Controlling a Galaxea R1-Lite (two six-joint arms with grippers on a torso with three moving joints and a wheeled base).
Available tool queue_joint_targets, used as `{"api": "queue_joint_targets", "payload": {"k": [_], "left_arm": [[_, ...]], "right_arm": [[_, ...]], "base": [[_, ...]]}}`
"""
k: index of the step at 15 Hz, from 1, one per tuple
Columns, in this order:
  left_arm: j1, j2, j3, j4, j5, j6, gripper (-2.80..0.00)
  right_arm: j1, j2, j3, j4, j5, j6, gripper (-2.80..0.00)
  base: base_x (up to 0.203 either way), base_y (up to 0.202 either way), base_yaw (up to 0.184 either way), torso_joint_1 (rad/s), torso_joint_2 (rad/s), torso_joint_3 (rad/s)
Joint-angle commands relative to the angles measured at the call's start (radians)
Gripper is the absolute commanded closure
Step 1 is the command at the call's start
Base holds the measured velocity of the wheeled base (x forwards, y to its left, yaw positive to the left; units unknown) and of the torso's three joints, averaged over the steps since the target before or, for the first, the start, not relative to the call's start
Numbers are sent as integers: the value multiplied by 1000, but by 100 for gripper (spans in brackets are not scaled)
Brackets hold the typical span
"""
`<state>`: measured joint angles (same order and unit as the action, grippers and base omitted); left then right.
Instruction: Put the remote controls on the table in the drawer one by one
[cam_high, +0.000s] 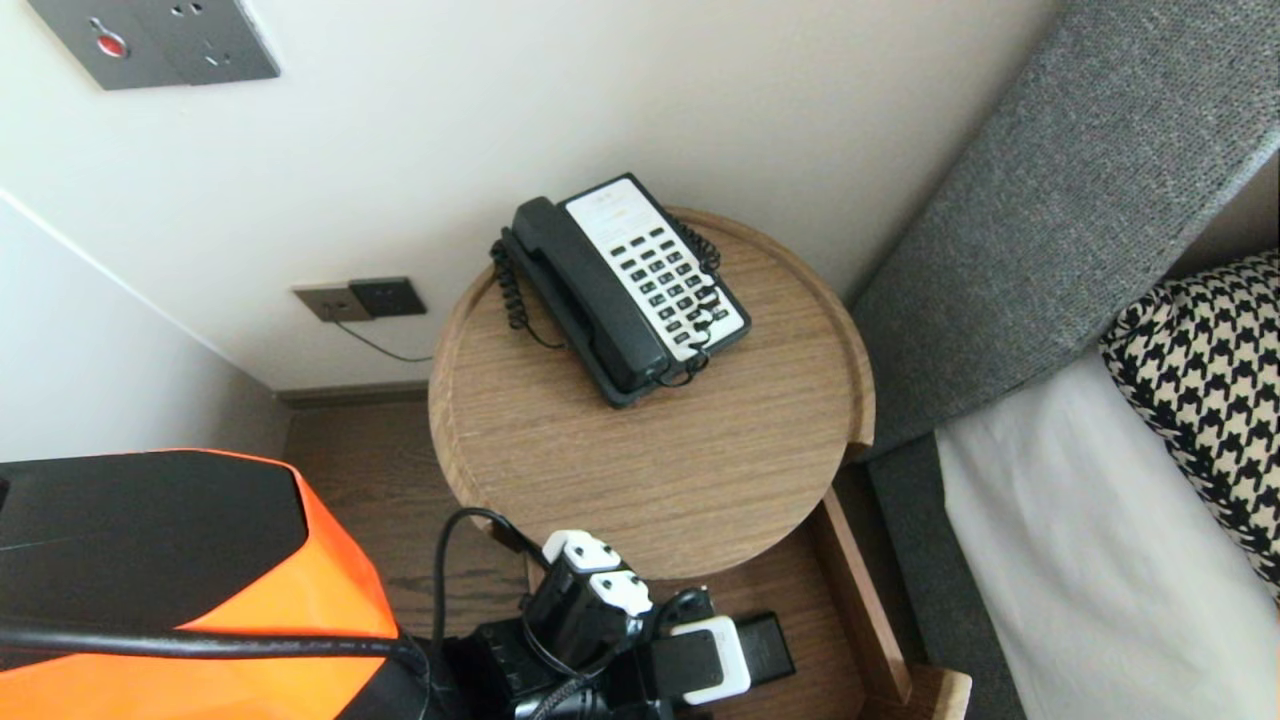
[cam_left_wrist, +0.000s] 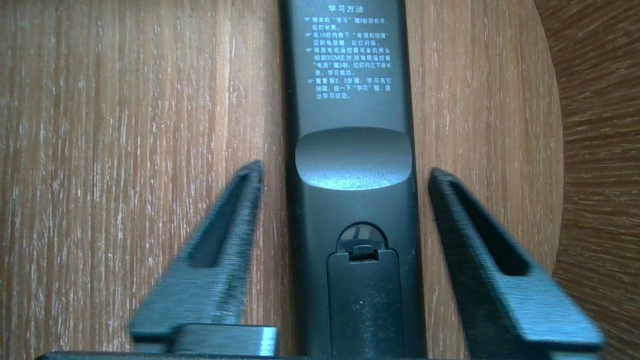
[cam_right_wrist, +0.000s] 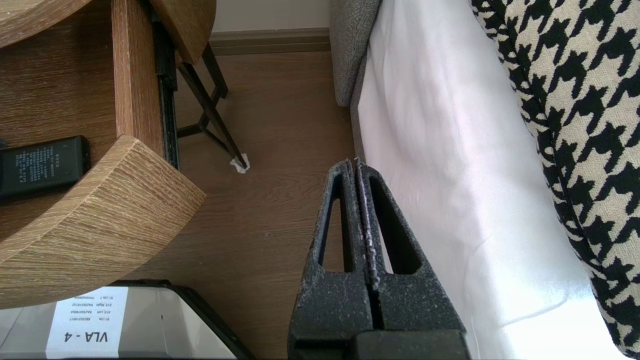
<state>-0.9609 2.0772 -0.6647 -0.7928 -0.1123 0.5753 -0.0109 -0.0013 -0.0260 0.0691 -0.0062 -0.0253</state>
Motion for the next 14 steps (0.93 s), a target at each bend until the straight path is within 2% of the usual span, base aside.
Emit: {"api": "queue_joint_targets", "payload": {"k": [1,7,10,12,14], "left_arm": [[-5,-10,2,-12,1,1,-280],[-34,-145,38,2,3,-7,-280],[-37,-226,77,1,32,-13,-280],[-36,-298,83,10,43,-36,-280],[-31,-406,89,69,49,-65,-280]], "right_arm": [[0,-3,0,0,0,1,0],[0,-3,0,1,0,0,0],[0,-3,0,0,0,0,0],[0,-3,0,0,0,0,0],[0,-3,0,0,0,1,0]], "base": [[0,0,0,0,0,0],[0,0,0,0,0,0],[0,0,0,0,0,0],[0,0,0,0,0,0],[0,0,0,0,0,0]]}}
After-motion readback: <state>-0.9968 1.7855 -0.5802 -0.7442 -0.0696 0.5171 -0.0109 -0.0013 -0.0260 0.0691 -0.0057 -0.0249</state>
